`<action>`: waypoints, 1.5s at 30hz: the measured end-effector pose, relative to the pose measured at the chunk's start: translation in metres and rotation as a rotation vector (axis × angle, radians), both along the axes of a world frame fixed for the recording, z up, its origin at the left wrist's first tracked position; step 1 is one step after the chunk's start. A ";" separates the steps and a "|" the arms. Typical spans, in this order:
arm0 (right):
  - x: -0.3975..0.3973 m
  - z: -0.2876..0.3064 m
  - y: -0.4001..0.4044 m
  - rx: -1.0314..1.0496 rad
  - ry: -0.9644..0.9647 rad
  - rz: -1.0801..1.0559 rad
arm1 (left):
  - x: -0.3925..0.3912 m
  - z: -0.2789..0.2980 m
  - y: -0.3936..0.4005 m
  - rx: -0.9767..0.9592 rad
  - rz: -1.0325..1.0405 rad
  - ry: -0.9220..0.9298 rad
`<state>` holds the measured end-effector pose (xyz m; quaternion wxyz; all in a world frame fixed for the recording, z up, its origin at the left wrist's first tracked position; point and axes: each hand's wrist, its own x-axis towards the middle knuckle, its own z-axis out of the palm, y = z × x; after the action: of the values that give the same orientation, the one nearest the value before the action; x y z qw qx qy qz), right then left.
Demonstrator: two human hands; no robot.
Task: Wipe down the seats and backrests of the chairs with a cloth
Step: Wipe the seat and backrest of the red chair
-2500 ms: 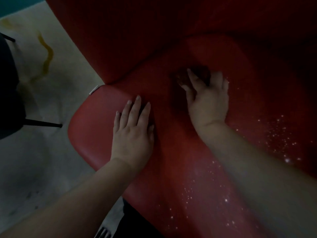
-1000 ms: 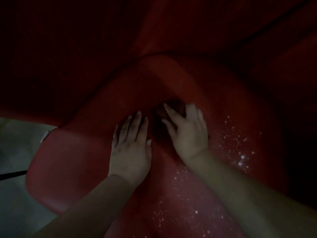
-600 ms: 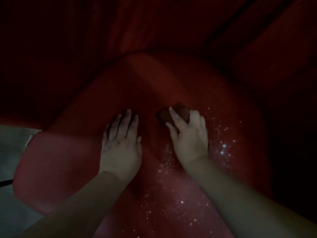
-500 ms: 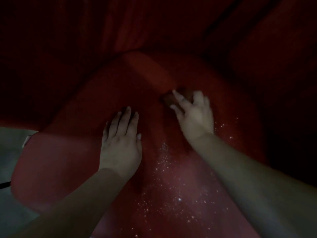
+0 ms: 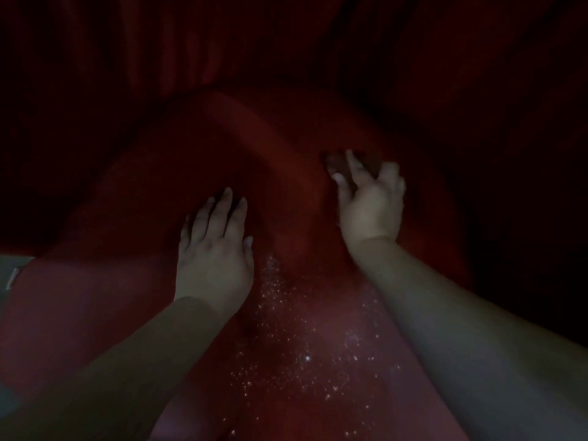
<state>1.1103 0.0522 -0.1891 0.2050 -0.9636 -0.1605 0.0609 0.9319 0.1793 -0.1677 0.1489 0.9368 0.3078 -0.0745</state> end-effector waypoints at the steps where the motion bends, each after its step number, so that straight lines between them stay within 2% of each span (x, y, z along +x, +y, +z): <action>1: -0.006 0.000 -0.005 0.031 0.008 -0.095 | 0.001 0.000 0.000 0.001 -0.004 0.005; 3: -0.035 0.001 -0.015 0.041 -0.001 -0.135 | 0.005 0.000 -0.002 -0.002 -0.014 0.016; 5: -0.063 0.007 -0.020 0.044 0.012 -0.006 | 0.009 0.002 -0.002 -0.011 -0.018 0.025; 7: -0.056 0.008 -0.021 0.021 0.019 0.143 | 0.014 0.003 -0.003 -0.019 -0.030 0.033; 9: -0.024 0.007 -0.023 -0.034 0.009 0.200 | 0.019 0.003 -0.002 -0.022 -0.045 0.041; 12: 0.004 0.003 -0.039 -0.019 0.011 -0.030 | 0.021 0.000 -0.001 -0.030 -0.055 0.054; 14: -0.018 0.003 -0.046 0.014 0.000 -0.184 | 0.021 -0.001 -0.001 -0.028 -0.059 0.050; 17: -0.065 0.008 -0.047 0.060 0.004 -0.074 | 0.023 0.000 -0.003 -0.021 -0.055 0.042; 20: -0.041 0.005 -0.045 0.024 -0.016 0.073 | 0.023 0.000 -0.002 -0.008 -0.063 0.036; 21: -0.022 0.003 -0.046 -0.007 -0.024 0.042 | 0.022 -0.001 0.000 -0.006 -0.068 0.035; 23: 0.011 -0.003 -0.053 -0.043 -0.009 -0.154 | 0.020 -0.001 0.003 0.003 -0.087 0.040; 25: 0.011 -0.005 -0.063 -0.023 0.005 -0.324 | 0.018 -0.002 0.006 0.006 -0.101 0.043; 26: -0.003 -0.004 -0.066 -0.014 -0.018 -0.336 | 0.017 -0.002 0.007 0.007 -0.107 0.041; 29: -0.056 0.004 -0.067 0.065 -0.008 -0.174 | 0.017 -0.002 0.005 0.007 -0.108 0.035; 32: -0.038 0.003 -0.066 0.054 0.006 0.019 | 0.018 -0.004 0.003 0.009 -0.103 0.026; 34: -0.002 -0.002 -0.068 0.033 -0.004 -0.058 | 0.019 -0.007 0.003 0.019 -0.104 0.032; 36: 0.016 -0.006 -0.075 0.042 -0.003 -0.253 | 0.019 -0.009 0.002 0.017 -0.093 0.022; 39: -0.018 -0.007 -0.081 0.032 -0.044 -0.406 | 0.019 -0.012 0.000 0.002 -0.073 -0.011; 41: -0.059 -0.003 -0.079 0.063 -0.043 -0.368 | 0.019 -0.014 -0.001 0.003 -0.069 -0.025; 43: -0.087 0.001 -0.078 0.079 -0.028 -0.213 | 0.019 -0.014 0.000 0.002 -0.074 -0.029; 45: -0.075 0.002 -0.082 0.066 -0.022 -0.130 | 0.017 -0.012 0.004 0.007 -0.091 -0.041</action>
<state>1.0348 -0.0299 -0.1876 0.2382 -0.9654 -0.1016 0.0316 0.9492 0.1833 -0.1802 0.1483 0.9516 0.2622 -0.0607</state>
